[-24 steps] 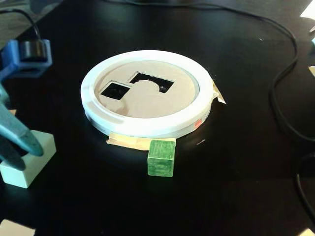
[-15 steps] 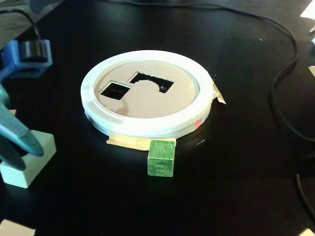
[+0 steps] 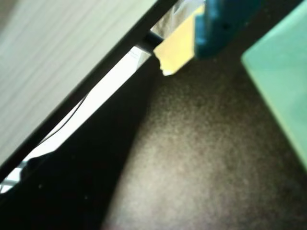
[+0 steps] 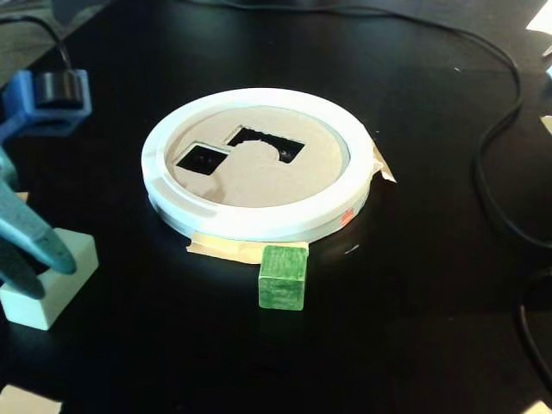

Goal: Pick up the square block and drop it in corresponding square shaped hole

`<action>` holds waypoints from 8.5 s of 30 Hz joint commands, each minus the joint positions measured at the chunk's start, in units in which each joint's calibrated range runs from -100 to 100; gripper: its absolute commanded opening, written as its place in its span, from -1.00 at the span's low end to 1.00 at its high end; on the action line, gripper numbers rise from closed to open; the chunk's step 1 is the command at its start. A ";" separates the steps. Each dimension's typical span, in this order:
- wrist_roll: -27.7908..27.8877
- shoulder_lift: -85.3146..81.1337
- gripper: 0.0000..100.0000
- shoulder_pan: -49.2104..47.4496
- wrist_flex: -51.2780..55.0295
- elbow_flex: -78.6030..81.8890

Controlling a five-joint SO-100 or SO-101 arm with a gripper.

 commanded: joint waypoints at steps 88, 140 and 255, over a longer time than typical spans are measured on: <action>3.91 117.52 0.68 -23.82 3.02 -105.28; 3.52 122.71 -0.34 -25.20 3.02 -105.10; -14.21 115.64 1.00 -53.79 13.96 -105.10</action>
